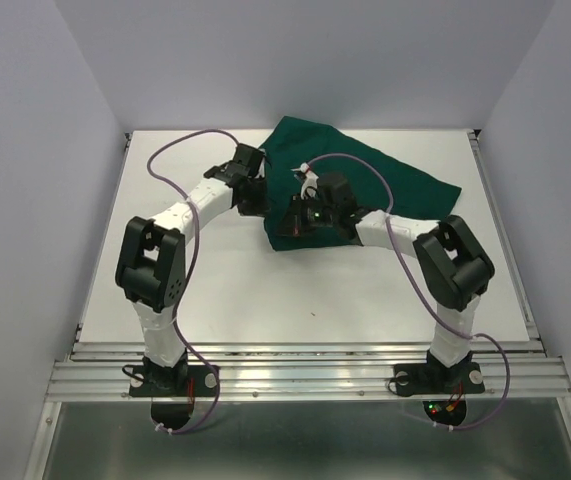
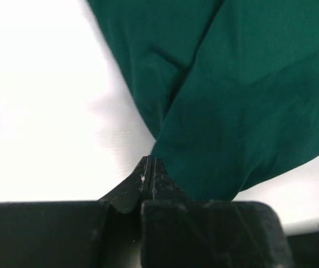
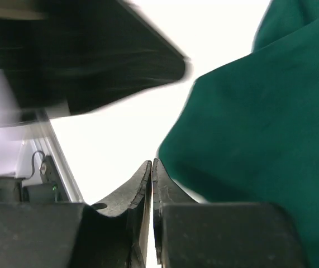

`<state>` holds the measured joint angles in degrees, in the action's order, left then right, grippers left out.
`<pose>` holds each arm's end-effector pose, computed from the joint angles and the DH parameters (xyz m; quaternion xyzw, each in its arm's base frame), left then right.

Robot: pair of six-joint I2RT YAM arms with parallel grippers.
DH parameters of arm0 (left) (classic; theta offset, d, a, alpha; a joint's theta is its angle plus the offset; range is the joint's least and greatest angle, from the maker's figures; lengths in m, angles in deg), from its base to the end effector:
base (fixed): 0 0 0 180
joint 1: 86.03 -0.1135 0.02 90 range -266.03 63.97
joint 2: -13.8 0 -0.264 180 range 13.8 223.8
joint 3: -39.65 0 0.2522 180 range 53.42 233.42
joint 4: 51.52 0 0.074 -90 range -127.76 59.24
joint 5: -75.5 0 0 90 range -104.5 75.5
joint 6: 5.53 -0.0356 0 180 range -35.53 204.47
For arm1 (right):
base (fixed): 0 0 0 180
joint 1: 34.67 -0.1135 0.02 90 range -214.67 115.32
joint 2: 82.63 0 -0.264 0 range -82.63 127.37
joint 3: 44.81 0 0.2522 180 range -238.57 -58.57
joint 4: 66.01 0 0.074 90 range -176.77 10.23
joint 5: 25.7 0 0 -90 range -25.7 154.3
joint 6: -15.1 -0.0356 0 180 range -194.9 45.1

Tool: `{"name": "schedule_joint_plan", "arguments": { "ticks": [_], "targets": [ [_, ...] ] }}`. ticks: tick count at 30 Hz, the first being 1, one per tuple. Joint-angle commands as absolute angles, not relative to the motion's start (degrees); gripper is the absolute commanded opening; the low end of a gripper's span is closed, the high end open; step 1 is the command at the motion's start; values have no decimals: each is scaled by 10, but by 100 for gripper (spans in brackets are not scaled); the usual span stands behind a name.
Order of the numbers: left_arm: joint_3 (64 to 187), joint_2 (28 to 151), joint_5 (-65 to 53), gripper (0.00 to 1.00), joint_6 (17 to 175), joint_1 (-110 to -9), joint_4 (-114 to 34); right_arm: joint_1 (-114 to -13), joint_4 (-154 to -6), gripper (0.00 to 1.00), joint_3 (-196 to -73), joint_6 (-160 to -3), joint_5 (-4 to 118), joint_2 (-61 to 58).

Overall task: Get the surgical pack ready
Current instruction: Pack the surgical kit at the center of the board.

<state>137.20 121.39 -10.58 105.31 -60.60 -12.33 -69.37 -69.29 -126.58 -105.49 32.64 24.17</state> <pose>0.3779 -0.1824 0.2382 0.0494 0.9356 -0.1663 0.3075 0.3319 0.2526 0.2101 -0.1694 0.8205 0.4633 0.2890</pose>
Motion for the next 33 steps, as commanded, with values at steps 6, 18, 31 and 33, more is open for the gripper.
{"name": "schedule_joint_plan", "arguments": {
  "ticks": [6,18,31,33],
  "targets": [
    [1388,1091,-124,0,1032,-681,-97,-686,-608,7,-1308,-1106,315,358],
    [1342,1093,-83,0,1045,-708,-139,-646,-695,10,-1327,-1051,432,216],
    [1408,1271,-70,0,1093,-694,-171,-530,-954,11,-1496,-936,647,330],
    [1427,1292,-75,0,1093,-692,-169,-530,-967,11,-1524,-926,662,357]
  ]
}}
